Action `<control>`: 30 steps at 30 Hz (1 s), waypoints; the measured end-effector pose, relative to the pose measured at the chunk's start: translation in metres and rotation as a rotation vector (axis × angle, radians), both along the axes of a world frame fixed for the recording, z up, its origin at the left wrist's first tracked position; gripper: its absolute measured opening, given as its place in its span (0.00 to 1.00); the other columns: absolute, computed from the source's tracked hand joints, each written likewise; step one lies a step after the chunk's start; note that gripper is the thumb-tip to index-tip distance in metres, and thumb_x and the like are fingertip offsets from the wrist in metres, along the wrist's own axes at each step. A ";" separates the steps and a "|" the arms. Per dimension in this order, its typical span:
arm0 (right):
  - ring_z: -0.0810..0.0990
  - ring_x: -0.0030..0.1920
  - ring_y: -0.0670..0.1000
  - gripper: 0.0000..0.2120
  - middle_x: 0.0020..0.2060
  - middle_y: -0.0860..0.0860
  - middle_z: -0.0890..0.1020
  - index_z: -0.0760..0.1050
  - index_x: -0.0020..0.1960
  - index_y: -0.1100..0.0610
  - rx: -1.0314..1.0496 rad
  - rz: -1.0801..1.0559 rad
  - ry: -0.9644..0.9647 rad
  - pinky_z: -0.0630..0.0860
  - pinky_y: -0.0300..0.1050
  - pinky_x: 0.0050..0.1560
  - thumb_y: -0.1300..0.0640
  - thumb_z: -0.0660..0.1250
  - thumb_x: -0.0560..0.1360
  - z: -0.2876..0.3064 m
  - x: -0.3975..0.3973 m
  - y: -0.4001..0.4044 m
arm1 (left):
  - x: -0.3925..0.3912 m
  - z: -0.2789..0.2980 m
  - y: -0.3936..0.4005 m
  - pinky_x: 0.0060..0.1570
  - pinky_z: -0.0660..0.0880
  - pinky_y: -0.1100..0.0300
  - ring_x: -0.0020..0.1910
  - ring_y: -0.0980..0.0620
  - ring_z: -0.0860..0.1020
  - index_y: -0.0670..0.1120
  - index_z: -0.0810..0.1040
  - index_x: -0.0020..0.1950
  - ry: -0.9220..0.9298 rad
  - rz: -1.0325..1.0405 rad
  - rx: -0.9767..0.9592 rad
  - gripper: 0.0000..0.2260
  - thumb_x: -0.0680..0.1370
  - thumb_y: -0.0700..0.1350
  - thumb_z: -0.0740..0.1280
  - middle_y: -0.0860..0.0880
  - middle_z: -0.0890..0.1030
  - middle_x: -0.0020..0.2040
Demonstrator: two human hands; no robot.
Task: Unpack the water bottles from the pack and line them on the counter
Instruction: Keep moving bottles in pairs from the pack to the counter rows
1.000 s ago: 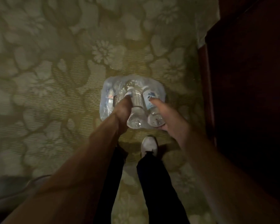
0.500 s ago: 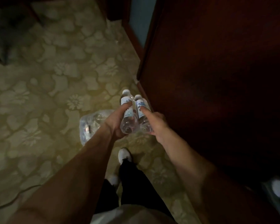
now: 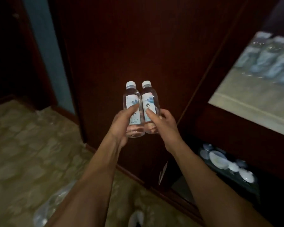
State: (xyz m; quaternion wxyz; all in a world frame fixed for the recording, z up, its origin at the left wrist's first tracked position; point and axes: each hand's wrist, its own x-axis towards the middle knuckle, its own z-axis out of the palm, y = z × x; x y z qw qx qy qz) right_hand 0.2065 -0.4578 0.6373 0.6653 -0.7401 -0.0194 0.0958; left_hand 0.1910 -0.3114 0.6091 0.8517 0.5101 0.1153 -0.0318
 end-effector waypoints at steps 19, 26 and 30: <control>0.85 0.54 0.52 0.24 0.55 0.52 0.85 0.70 0.68 0.50 0.250 -0.300 -0.465 0.83 0.50 0.50 0.56 0.73 0.75 0.121 0.033 -0.373 | 0.063 0.157 -0.373 0.50 0.83 0.49 0.54 0.44 0.85 0.40 0.74 0.63 -0.508 -0.189 0.199 0.21 0.72 0.42 0.75 0.42 0.85 0.56; 0.86 0.52 0.52 0.20 0.54 0.51 0.85 0.75 0.64 0.48 0.145 -0.411 -0.487 0.84 0.55 0.51 0.55 0.75 0.74 0.131 0.060 -0.519 | 0.107 0.177 -0.510 0.43 0.82 0.59 0.48 0.55 0.86 0.46 0.77 0.61 -0.569 -0.237 0.313 0.20 0.71 0.42 0.78 0.49 0.86 0.53; 0.86 0.51 0.49 0.24 0.56 0.50 0.84 0.76 0.66 0.50 0.053 -0.447 -0.460 0.83 0.55 0.53 0.57 0.77 0.71 0.124 0.082 -0.582 | 0.136 0.172 -0.563 0.43 0.82 0.61 0.48 0.56 0.86 0.47 0.78 0.62 -0.567 -0.286 0.348 0.21 0.71 0.42 0.78 0.50 0.86 0.54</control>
